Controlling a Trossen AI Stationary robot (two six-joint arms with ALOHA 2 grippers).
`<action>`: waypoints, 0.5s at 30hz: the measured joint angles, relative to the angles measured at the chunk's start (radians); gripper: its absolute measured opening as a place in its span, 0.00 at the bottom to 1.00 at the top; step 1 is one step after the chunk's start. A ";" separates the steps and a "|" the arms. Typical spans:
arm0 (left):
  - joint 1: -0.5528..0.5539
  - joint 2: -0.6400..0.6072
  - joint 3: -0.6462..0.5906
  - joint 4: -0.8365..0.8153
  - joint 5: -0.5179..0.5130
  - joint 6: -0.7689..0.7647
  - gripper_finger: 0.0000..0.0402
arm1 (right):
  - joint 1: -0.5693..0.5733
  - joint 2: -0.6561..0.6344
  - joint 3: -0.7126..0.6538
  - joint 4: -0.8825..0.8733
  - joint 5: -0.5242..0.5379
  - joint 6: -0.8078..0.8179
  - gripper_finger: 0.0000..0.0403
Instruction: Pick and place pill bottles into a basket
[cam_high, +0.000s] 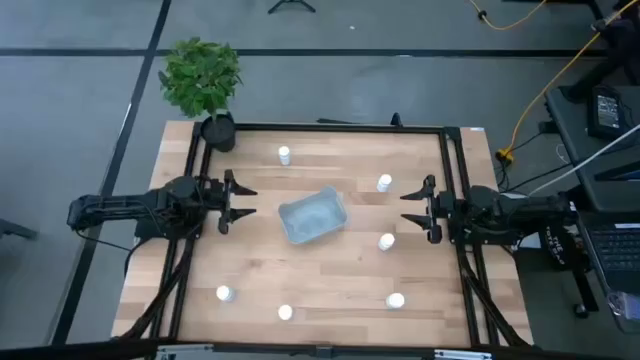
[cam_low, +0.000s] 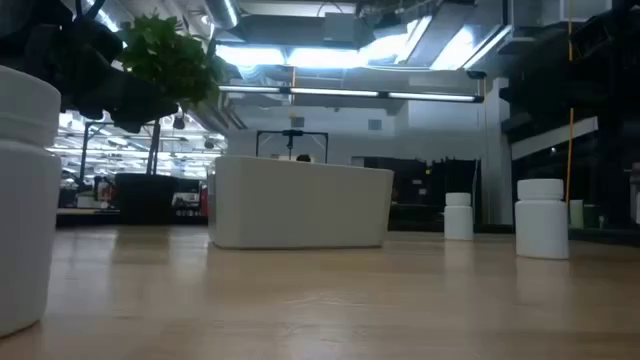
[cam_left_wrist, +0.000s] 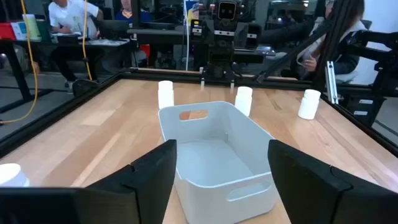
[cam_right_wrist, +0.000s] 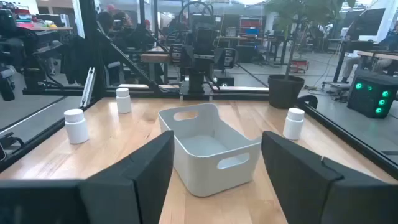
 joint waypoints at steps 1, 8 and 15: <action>0.000 0.000 0.000 0.000 0.000 0.000 0.61 | 0.000 0.000 0.000 0.000 0.000 0.000 0.61; 0.000 0.000 0.000 0.000 0.000 0.000 0.61 | 0.000 0.000 0.000 0.000 0.000 0.000 0.61; 0.000 0.000 0.000 0.000 0.000 0.000 0.61 | 0.000 0.000 0.000 0.000 0.000 0.000 0.61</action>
